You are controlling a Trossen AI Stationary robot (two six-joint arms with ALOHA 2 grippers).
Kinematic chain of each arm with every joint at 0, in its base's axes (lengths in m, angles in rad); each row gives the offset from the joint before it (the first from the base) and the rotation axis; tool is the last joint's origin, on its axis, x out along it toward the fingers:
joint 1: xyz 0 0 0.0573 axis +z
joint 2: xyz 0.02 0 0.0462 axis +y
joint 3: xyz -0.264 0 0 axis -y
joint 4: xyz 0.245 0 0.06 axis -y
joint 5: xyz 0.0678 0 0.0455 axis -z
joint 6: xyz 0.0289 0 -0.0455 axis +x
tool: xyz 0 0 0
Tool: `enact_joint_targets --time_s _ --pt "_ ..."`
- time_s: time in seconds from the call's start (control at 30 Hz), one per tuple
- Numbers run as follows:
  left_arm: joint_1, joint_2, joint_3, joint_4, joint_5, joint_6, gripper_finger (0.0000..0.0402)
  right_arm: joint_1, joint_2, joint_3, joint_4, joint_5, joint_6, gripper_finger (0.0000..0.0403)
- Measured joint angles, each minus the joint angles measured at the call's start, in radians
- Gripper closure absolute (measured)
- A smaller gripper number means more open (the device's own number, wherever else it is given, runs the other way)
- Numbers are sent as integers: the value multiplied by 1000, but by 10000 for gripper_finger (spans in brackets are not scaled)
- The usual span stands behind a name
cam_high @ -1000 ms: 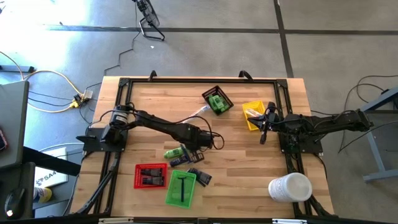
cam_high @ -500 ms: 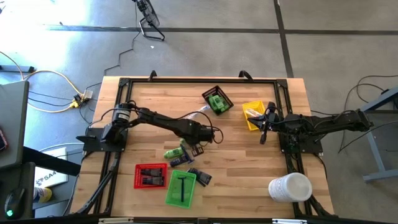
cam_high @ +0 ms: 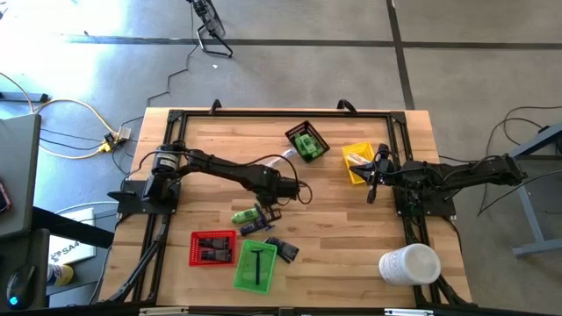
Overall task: Pick & Place Travel size toiletries
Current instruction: Put the top razor into the green bin
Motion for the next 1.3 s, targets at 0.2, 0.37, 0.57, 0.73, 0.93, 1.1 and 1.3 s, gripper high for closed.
enact_joint_targets --time_s 0.2,0.37,0.57,0.73,0.93,1.1,1.3 --pt "-57 -49 0 -99 13 131 402 0 0 0 0 0 0 400" --pt "-113 -57 0 -113 24 246 402 0 0 0 -1 0 0 400" --pt "-122 -51 0 -93 23 251 402 0 0 0 -1 0 0 400" --pt "-121 -51 0 -96 23 266 395 0 0 0 -2 0 0 400" --pt "-121 -51 0 -94 24 288 337 0 0 0 -2 0 0 400" --pt "-121 -51 0 -93 24 346 291 0 0 0 -3 0 0 400" --pt "-121 -36 0 -67 58 406 279 0 0 0 -3 0 0 400"
